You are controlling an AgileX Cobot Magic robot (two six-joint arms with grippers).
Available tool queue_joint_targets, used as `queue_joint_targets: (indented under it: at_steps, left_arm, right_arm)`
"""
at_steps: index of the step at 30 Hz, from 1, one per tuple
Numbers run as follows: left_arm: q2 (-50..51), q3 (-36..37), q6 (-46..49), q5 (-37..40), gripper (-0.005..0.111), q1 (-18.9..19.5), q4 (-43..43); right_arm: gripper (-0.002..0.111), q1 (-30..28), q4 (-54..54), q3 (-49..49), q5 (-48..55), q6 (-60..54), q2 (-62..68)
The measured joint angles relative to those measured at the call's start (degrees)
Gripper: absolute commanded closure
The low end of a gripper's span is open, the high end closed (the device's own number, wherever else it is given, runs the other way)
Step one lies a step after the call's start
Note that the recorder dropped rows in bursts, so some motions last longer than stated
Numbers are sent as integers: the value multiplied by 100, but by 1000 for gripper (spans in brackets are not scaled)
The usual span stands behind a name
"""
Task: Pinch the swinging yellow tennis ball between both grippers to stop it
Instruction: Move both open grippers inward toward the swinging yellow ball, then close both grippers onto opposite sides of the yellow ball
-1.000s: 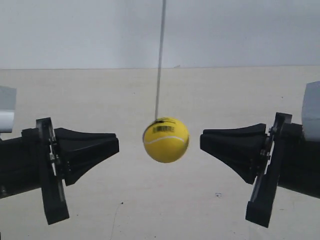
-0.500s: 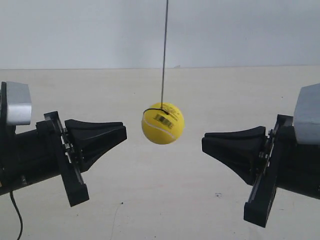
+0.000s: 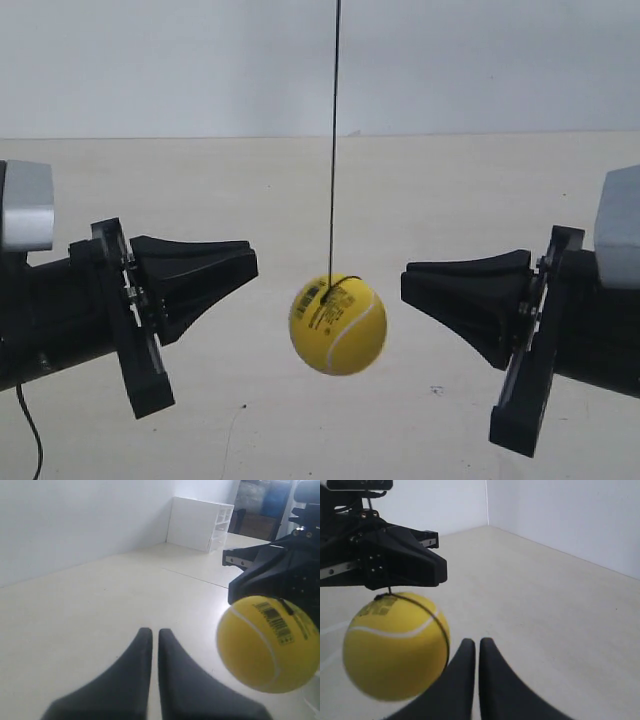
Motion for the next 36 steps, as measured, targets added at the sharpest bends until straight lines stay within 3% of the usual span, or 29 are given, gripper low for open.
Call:
queue_joint_targets:
  at_steps: [16,24,36]
  left_arm:
    - [584,0,-64,-133,102,0,468]
    - [617,-283,-55,-144,102,0,491]
    - [617,-319,-64,-154,102,0,504]
  right_arm:
    - [108,0,-229,0,-189,128,0]
    - [108,686,212,0,270,-295,0]
    - [108,733,440,0,509,-447,0]
